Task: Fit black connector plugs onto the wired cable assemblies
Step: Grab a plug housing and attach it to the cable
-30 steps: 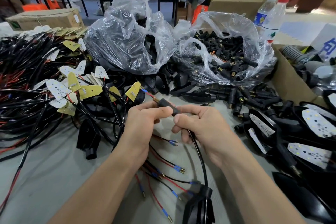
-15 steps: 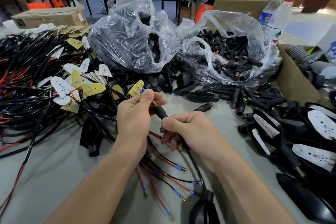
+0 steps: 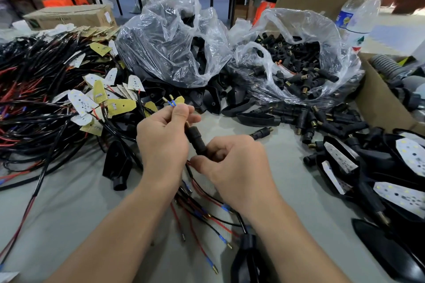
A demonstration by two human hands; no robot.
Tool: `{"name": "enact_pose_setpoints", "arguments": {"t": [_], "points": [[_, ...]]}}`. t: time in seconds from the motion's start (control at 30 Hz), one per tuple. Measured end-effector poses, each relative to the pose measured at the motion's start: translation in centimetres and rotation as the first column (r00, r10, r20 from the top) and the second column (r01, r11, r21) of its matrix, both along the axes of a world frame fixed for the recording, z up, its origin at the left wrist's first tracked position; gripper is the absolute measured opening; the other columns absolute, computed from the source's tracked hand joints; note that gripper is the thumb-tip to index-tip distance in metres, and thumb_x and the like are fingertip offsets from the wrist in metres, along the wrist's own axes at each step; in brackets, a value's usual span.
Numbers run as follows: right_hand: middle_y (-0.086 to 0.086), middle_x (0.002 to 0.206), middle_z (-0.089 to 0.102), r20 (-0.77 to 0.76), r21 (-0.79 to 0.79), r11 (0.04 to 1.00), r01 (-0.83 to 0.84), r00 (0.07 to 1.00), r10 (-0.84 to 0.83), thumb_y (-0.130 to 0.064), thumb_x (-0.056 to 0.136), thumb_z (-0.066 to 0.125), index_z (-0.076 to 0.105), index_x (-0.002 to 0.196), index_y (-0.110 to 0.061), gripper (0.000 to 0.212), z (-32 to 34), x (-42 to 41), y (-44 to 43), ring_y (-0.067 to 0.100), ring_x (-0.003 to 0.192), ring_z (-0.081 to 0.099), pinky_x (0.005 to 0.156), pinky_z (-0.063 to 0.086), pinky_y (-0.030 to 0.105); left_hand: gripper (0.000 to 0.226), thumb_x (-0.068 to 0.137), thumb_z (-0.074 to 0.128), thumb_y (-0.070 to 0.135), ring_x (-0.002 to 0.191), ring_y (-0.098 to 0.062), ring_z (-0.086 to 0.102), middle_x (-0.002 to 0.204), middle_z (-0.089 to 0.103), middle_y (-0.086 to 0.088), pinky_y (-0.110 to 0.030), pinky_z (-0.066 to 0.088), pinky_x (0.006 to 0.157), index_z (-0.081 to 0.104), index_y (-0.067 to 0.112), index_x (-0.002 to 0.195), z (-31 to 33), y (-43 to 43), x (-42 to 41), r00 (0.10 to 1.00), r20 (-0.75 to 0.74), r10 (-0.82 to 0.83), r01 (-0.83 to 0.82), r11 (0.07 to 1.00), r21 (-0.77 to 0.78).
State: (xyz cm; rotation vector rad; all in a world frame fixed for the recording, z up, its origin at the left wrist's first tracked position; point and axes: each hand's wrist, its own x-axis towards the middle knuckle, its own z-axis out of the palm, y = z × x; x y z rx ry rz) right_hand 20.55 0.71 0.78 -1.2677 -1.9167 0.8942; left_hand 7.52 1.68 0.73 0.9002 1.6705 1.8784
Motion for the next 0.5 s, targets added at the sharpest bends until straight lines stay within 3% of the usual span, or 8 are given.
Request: {"name": "enact_pose_setpoints", "arguments": {"t": [0.07,0.1,0.13,0.23,0.33,0.5], "points": [[-0.012,0.042,0.048,-0.090,-0.055,0.997,-0.045,0.995,0.039,-0.029,0.079,0.084,0.068,0.067,-0.023,0.021,0.0,-0.1,-0.2,0.007,0.038,0.040,0.041,0.028,0.016,0.026,0.096,0.062,0.034,0.079,-0.013,0.075,0.075,0.078,0.005,-0.035,0.056,0.081,0.079,0.029,0.077,0.0,-0.1,-0.4,1.000,0.005,0.009,-0.009,1.000,0.015],[-0.011,0.044,0.052,-0.126,-0.110,0.991,-0.076,0.990,0.062,-0.026,0.079,0.084,0.072,0.076,-0.024,0.012,0.2,-0.1,-0.2,0.006,0.038,0.041,0.042,0.028,0.014,0.027,0.097,0.062,0.033,0.078,-0.013,0.075,0.075,0.078,0.004,-0.033,0.056,0.079,0.079,0.027,0.077,-0.1,-0.1,-0.6,1.000,0.019,0.015,-0.016,1.000,0.023],[-0.007,0.048,0.059,-0.151,-0.166,0.980,-0.108,0.985,0.083,-0.022,0.079,0.083,0.075,0.092,-0.026,0.015,0.4,0.0,-0.2,0.004,0.039,0.044,0.045,0.032,0.015,0.027,0.098,0.062,0.032,0.076,-0.012,0.075,0.075,0.078,0.003,-0.031,0.056,0.076,0.079,0.025,0.077,0.0,-0.1,-0.8,0.999,0.034,0.023,-0.024,0.999,0.030],[0.010,0.066,0.070,-0.250,-0.238,0.954,-0.184,0.960,0.123,-0.010,0.081,0.077,0.062,0.133,-0.035,0.060,0.4,0.5,0.2,0.013,0.049,0.052,0.055,0.045,0.027,0.026,0.101,0.061,0.026,0.062,-0.012,0.070,0.073,0.077,0.002,-0.021,0.053,0.057,0.078,0.020,0.082,0.2,-0.1,-0.9,0.996,0.081,0.042,-0.047,0.998,0.049],[0.010,0.071,0.075,-0.368,-0.253,0.944,-0.212,0.924,0.109,-0.007,0.086,0.073,0.053,0.143,-0.033,0.067,0.4,0.8,0.6,0.015,0.047,0.052,0.055,0.048,0.032,0.025,0.101,0.061,0.020,0.055,-0.007,0.062,0.068,0.075,-0.001,-0.018,0.047,0.047,0.077,0.018,0.082,0.5,-0.2,-0.7,0.988,0.151,0.033,-0.044,0.997,0.066],[0.013,0.066,0.073,-0.354,-0.254,0.941,-0.224,0.927,0.125,-0.007,0.090,0.071,0.061,0.137,-0.034,0.055,0.2,1.0,1.0,0.016,0.044,0.051,0.052,0.043,0.030,0.018,0.098,0.065,0.014,0.061,-0.017,0.064,0.070,0.074,-0.004,-0.025,0.054,0.056,0.076,0.019,0.084,0.6,-0.4,-0.1,0.976,0.162,-0.146,0.138,0.989,0.060]]}}
